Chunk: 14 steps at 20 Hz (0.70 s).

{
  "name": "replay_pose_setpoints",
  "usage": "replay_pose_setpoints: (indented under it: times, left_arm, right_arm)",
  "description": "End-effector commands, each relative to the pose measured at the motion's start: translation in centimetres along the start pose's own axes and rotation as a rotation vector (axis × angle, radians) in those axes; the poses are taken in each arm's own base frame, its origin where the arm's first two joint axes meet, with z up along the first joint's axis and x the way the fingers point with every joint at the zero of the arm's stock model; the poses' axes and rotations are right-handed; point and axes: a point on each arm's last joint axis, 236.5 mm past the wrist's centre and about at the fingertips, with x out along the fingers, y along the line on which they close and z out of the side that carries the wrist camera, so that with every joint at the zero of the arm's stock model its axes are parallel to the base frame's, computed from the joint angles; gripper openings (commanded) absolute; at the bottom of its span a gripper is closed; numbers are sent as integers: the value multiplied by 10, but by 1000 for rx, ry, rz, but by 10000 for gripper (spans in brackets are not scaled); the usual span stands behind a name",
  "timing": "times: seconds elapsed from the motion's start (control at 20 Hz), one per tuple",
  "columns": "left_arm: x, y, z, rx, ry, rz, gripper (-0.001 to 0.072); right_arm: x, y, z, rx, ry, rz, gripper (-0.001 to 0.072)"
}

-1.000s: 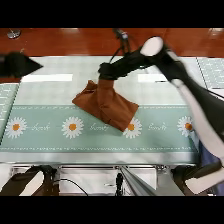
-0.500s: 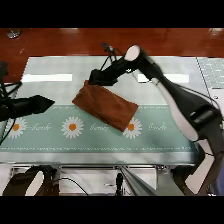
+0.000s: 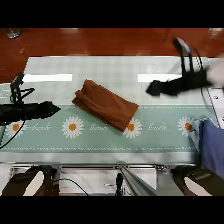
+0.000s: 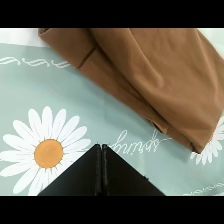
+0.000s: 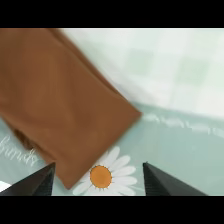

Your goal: Fold the shirts.

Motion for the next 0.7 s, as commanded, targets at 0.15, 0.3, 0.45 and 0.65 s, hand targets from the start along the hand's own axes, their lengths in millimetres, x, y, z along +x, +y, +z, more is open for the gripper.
replay_pose_setpoints:
  times: [0.15,0.3,0.45,0.65]
  left_arm:
    - [2,1,2,-4,-6,1,22]
    - [2,1,3,-4,-13,2,22]
    - [2,1,3,8,-12,2,22]
    - [2,1,3,14,-12,3,22]
  right_arm:
    - [92,-53,-131,707,-105,152,616]
    - [120,-37,-142,645,15,145,616]
    - [147,-13,-127,592,108,188,616]
    - [176,24,-105,538,235,290,616]
